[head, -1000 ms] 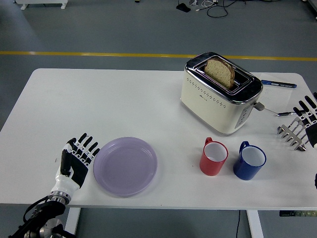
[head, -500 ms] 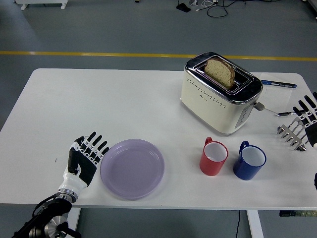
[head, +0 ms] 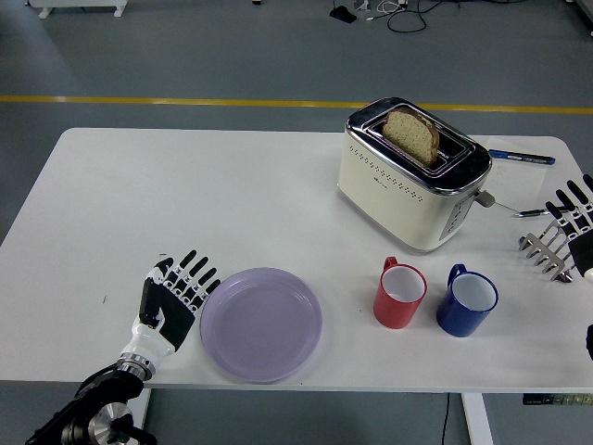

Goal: Push plate across desktop,pick up the break from the machine,place the break in the plate

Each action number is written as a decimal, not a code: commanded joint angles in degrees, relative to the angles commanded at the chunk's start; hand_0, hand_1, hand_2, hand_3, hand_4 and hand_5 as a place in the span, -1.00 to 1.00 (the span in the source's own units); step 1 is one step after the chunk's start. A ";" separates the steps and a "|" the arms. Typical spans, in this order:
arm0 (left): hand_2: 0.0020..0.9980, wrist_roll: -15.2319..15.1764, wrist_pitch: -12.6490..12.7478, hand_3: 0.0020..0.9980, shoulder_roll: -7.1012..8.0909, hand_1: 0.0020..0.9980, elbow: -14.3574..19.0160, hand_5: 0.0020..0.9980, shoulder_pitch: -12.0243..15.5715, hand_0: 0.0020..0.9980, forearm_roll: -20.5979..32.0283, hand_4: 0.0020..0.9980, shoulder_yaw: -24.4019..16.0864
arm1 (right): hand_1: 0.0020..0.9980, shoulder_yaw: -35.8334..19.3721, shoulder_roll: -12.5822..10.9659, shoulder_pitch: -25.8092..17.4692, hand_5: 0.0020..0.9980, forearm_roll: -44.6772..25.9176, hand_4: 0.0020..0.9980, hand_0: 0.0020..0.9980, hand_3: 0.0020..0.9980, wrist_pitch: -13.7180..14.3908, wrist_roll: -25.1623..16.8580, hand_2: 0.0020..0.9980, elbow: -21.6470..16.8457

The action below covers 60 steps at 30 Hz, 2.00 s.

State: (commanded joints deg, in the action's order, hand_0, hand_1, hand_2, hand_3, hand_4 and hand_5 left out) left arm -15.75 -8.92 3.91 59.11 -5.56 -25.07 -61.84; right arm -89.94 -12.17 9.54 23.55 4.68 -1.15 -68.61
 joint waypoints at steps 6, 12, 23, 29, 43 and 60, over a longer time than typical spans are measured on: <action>0.82 0.06 -0.52 0.82 -0.15 0.71 -0.24 1.00 -0.98 0.68 0.19 0.01 0.59 | 0.27 -0.09 0.04 -0.03 0.13 -0.01 -0.10 0.34 0.27 0.02 -0.01 0.28 0.01; 0.81 0.27 -1.30 0.81 -0.28 0.70 -0.32 1.00 -2.02 0.67 1.04 0.02 1.33 | 0.27 -0.15 0.11 0.04 0.13 -0.01 -0.10 0.34 0.27 0.02 -0.01 0.28 0.02; 0.78 1.00 -2.79 0.76 -0.14 0.68 -0.18 1.00 -2.53 0.65 1.92 0.02 2.44 | 0.27 -0.45 0.07 0.10 0.13 0.01 -0.10 0.34 0.27 0.03 0.00 0.28 -0.04; 0.77 1.43 -3.47 0.75 -0.08 0.67 -0.14 1.00 -2.85 0.64 2.40 0.03 2.86 | 0.27 -0.54 0.10 0.23 0.13 0.02 -0.10 0.34 0.27 0.04 -0.01 0.28 -0.03; 0.75 0.17 -1.33 0.73 0.14 0.66 1.04 1.00 -2.51 0.63 0.99 0.03 2.81 | 0.27 -0.62 0.17 0.19 0.13 0.03 -0.10 0.34 0.27 0.03 0.01 0.28 0.04; 0.75 -9.71 17.94 0.66 -1.23 0.67 7.08 1.00 0.81 0.61 -13.52 0.03 -5.07 | 0.27 2.76 -2.48 3.39 0.13 12.90 -0.10 0.35 0.27 4.62 -2.07 0.28 -1.99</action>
State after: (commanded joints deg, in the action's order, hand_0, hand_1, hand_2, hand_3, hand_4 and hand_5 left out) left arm -25.45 9.01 2.68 66.19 -4.75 -38.59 -66.91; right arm -87.18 -14.65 12.93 36.45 9.31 -3.22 -70.60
